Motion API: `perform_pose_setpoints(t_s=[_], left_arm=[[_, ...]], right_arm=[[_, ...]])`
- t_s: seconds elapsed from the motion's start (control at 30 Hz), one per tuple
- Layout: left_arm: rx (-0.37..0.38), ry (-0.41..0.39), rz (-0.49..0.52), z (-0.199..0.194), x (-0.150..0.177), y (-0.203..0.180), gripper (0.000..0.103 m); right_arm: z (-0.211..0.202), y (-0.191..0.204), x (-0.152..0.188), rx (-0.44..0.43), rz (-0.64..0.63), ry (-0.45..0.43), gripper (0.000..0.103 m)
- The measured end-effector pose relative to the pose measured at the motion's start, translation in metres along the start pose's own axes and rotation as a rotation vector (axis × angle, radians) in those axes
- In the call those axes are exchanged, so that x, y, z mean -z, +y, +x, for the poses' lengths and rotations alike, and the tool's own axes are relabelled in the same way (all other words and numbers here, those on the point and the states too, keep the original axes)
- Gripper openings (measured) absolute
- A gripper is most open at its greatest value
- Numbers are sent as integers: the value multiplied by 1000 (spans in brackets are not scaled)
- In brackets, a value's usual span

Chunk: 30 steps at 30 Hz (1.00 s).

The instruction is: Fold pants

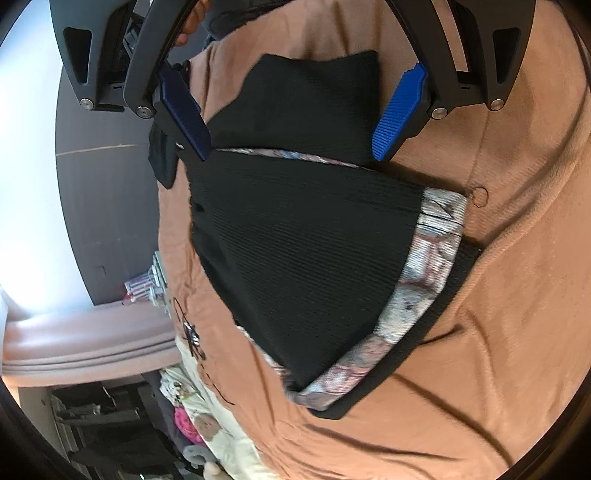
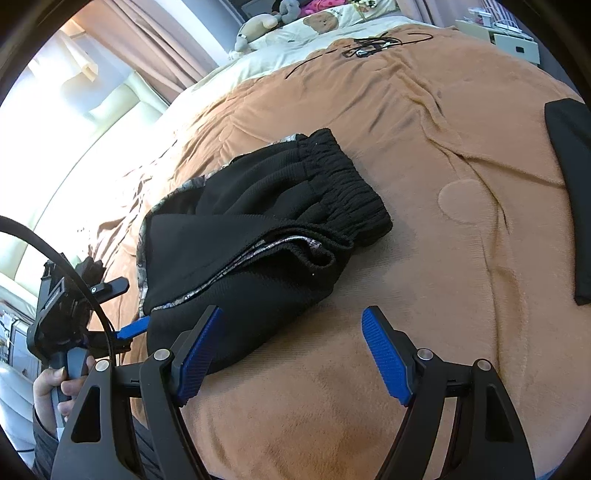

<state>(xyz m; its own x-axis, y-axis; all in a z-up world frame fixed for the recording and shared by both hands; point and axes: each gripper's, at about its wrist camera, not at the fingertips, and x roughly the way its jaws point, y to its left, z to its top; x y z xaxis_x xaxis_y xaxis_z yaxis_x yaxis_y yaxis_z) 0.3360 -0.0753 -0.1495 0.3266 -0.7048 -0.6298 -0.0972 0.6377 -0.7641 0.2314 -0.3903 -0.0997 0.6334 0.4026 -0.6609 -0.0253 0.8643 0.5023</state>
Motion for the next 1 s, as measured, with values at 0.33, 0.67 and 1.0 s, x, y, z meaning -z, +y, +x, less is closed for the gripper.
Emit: perform_pose_setpoints(t_s=[0.33, 0.67, 1.0], left_arm=[[7, -26, -53, 28, -9, 12, 90], [-58, -175, -49, 5, -34, 18, 67], [-59, -295, 47, -32, -54, -10, 7]], right_arm=[[5, -8, -8, 3, -6, -35, 70], [16, -10, -9, -34, -41, -41, 36], [4, -13, -5, -47, -65, -75, 5]])
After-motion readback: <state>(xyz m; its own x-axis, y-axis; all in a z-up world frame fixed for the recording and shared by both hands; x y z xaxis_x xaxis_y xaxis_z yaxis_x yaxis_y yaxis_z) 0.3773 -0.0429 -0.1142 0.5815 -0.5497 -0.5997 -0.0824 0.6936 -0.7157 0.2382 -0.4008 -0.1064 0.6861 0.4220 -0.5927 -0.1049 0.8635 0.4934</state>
